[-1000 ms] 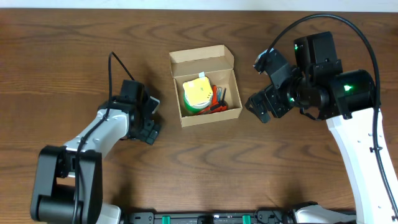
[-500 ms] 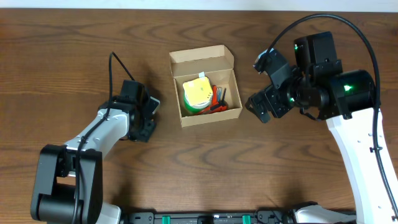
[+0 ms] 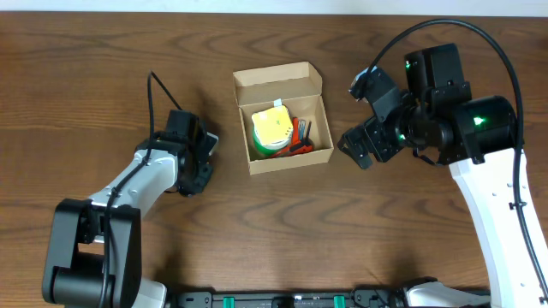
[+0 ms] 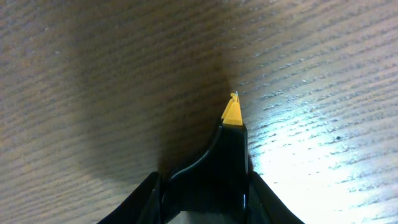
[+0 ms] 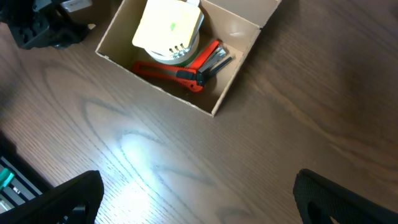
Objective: Pack container
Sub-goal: 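Move the left gripper to the black marker and grasp it, then carry the black marker into the box and release it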
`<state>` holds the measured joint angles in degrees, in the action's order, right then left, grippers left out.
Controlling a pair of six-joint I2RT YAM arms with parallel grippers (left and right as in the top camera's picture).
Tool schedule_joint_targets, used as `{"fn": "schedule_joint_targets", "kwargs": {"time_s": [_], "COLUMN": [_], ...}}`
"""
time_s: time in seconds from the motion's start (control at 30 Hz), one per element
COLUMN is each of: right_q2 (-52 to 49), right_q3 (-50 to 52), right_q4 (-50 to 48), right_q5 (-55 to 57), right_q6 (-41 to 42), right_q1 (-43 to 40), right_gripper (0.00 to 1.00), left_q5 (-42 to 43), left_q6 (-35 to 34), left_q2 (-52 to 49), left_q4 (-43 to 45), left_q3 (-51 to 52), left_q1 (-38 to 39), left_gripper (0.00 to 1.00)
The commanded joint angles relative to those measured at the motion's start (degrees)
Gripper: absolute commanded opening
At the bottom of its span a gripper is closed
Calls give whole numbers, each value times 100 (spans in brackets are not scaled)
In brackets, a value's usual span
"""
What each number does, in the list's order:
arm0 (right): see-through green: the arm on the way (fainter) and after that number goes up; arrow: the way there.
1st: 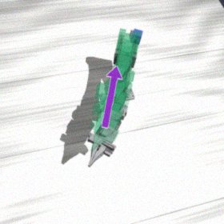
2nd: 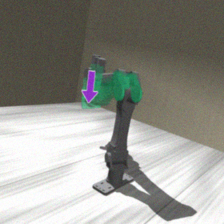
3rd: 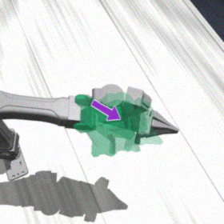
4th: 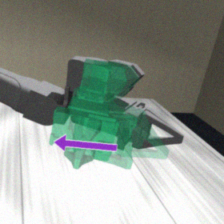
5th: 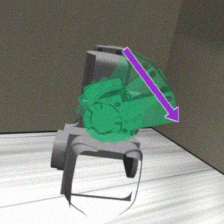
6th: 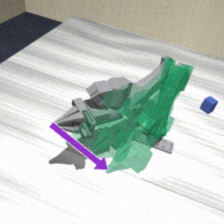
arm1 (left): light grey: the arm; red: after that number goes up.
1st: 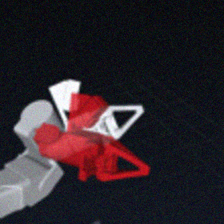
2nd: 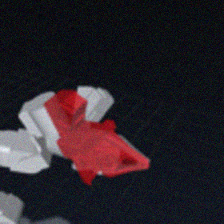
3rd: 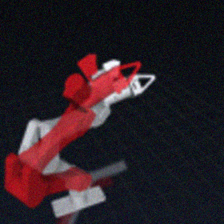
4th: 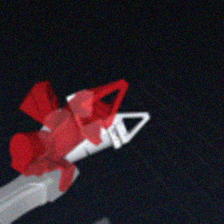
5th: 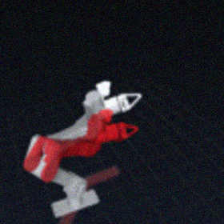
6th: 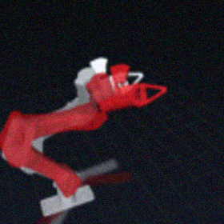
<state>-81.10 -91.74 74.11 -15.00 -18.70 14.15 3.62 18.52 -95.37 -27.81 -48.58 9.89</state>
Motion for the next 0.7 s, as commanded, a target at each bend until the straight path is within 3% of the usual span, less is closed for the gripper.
{"fn": "schedule_joint_targets", "kwargs": {"time_s": [0.0,0.13,0.5,0.67], "right_q2": [85,85,85,85], "right_q3": [15,15,15,15], "right_q4": [7,7,7,7], "right_q5": [-2,-4,-2,-2], "right_q6": [-85,-85,-85,-85], "right_q1": [-24,-24,-24,-24], "right_gripper": [99,99,99,99], "left_q5": [-63,-63,94,625], "left_q6": [-365,-487,-459,304], "left_q2": [-87,-72,42,42], "left_q4": [2,-140,-1384,-1685], "left_q3": [-96,-284,-2149,-3077], "left_q1": [-24,-22,149,634], "left_gripper": [16,6,6,6]}}
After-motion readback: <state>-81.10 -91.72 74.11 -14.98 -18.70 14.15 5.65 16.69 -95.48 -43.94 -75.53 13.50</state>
